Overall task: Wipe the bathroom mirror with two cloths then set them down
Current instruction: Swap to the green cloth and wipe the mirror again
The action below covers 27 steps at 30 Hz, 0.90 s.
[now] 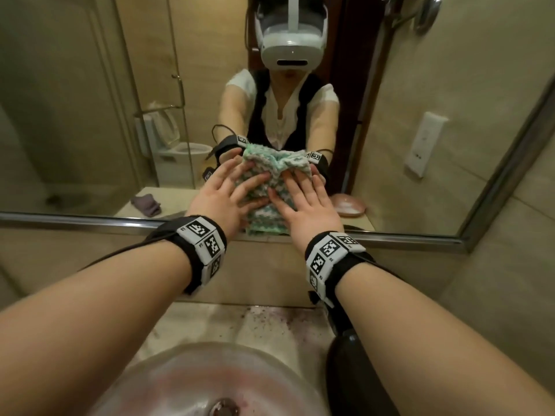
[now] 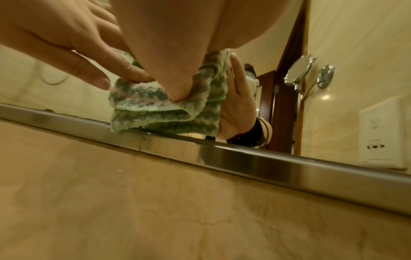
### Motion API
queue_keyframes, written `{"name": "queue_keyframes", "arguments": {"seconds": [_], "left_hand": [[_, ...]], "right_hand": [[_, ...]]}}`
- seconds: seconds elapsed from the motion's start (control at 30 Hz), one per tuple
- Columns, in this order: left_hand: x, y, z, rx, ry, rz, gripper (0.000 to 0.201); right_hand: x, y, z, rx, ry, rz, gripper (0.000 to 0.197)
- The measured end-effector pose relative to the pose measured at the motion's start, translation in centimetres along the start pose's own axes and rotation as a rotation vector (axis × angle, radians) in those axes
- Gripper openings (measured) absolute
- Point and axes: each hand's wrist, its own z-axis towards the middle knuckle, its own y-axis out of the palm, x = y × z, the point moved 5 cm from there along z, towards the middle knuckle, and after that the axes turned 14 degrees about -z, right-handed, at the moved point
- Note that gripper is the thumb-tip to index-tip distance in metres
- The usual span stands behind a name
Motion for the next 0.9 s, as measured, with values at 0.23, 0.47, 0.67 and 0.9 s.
{"name": "queue_keyframes", "arguments": {"seconds": [0.23, 0.47, 0.67, 0.9], "left_hand": [[-1.5, 0.4, -1.0, -0.062, -0.037, 0.064, 0.058], [-0.2, -1.0, -0.4, -0.043, -0.017, 0.036, 0.059], [3.7, -4.2, 2.3, 0.024, 0.076, 0.005, 0.058], [10.3, -9.4, 6.3, 0.114, 0.193, -0.041, 0.059]], "right_hand": [[-1.0, -0.7, 0.6, 0.022, 0.007, -0.031, 0.066], [1.5, 0.1, -0.5, 0.077, 0.009, -0.115, 0.069], [6.8, 2.8, -2.6, 0.029, 0.095, -0.126, 0.077], [13.8, 5.5, -6.8, -0.093, 0.195, -0.149, 0.072]]}}
